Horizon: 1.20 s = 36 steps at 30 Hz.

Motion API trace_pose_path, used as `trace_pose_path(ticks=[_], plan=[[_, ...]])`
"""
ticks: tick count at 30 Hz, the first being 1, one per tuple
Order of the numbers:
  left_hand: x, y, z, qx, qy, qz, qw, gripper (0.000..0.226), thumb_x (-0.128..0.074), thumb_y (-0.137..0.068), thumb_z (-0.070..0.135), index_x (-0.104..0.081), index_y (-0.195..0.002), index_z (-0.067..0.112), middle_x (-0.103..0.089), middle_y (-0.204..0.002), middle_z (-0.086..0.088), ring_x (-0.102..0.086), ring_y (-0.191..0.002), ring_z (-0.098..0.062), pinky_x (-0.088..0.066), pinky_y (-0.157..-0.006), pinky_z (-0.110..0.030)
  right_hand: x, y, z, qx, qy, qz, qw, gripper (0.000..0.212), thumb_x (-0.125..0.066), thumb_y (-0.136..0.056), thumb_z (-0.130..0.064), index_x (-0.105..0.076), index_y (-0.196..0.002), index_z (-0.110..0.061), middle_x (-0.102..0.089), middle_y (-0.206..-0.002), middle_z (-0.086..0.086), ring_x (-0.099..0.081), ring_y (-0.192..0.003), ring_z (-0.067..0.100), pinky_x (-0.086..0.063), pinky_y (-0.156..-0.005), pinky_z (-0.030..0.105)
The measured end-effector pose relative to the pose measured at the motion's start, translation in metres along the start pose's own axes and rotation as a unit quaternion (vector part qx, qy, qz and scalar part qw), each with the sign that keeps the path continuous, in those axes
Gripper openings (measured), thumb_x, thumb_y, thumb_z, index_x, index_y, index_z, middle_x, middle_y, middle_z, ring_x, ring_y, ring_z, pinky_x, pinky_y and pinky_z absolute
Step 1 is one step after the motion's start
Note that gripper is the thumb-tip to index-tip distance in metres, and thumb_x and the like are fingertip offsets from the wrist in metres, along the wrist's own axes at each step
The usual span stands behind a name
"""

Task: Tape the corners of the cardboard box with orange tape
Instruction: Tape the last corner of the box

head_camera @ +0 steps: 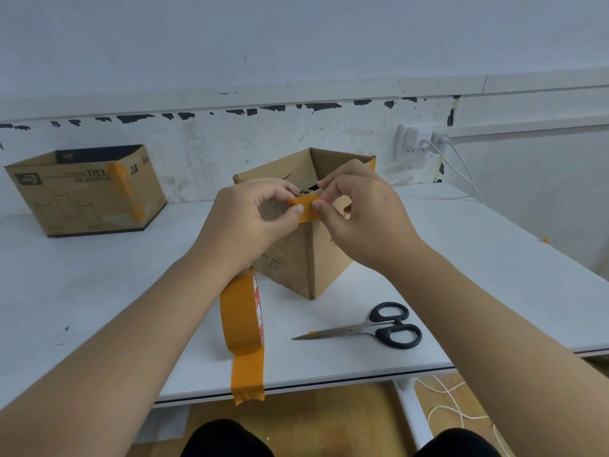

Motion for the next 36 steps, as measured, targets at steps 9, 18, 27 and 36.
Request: trace_pose_path(ticks=[9, 18, 27, 36], plan=[[-0.001, 0.002, 0.001, -0.023, -0.007, 0.013, 1.000, 0.010, -0.069, -0.083, 0.024, -0.069, -0.092, 0.019, -0.063, -0.101, 0.019, -0.057, -0.099, 0.006, -0.038, -0.085, -0.001, 0.000, 0.003, -0.002, 0.007, 0.007, 0.013, 1.000, 0.012, -0.068, -0.086, -0.020, -0.067, -0.080, -0.010, -0.062, -0.100, -0.001, -0.059, -0.093, 0.017, -0.050, -0.077, 0.034], [-0.001, 0.000, -0.010, 0.007, 0.023, -0.005, 1.000, 0.042, -0.071, -0.080, 0.035, -0.040, -0.104, 0.021, -0.066, -0.100, 0.025, -0.057, -0.106, 0.007, -0.039, -0.092, -0.012, -0.001, 0.003, -0.001, 0.001, 0.002, 0.008, 1.000, 0.012, -0.068, -0.085, -0.021, -0.067, -0.078, -0.011, -0.062, -0.102, -0.003, -0.058, -0.094, 0.014, -0.047, -0.077, 0.026], [-0.001, 0.002, -0.009, -0.001, 0.056, -0.003, 0.998, 0.036, -0.066, -0.082, 0.038, -0.040, -0.104, 0.027, -0.068, -0.104, 0.019, -0.058, -0.112, -0.005, -0.043, -0.102, -0.044, 0.001, -0.002, 0.000, -0.001, 0.013, -0.011, 1.000, 0.013, -0.069, -0.084, -0.025, -0.069, -0.078, -0.014, -0.062, -0.099, -0.005, -0.057, -0.093, 0.011, -0.047, -0.075, 0.024], [0.000, 0.001, -0.008, -0.004, 0.072, 0.010, 0.997, 0.034, -0.062, -0.084, 0.034, -0.041, -0.106, 0.020, -0.069, -0.104, 0.011, -0.061, -0.108, -0.011, -0.045, -0.099, -0.045, 0.002, -0.004, 0.001, -0.006, 0.020, -0.012, 1.000, 0.013, -0.069, -0.083, -0.028, -0.069, -0.077, -0.016, -0.062, -0.099, -0.007, -0.056, -0.092, 0.006, -0.043, -0.072, 0.019]])
Point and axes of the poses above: each hand's wrist, its own y-axis away from the middle knuckle, its own x-axis out of the back of the hand, z = x × y, the point moved 9 cm from there along -y, towards the middle knuckle
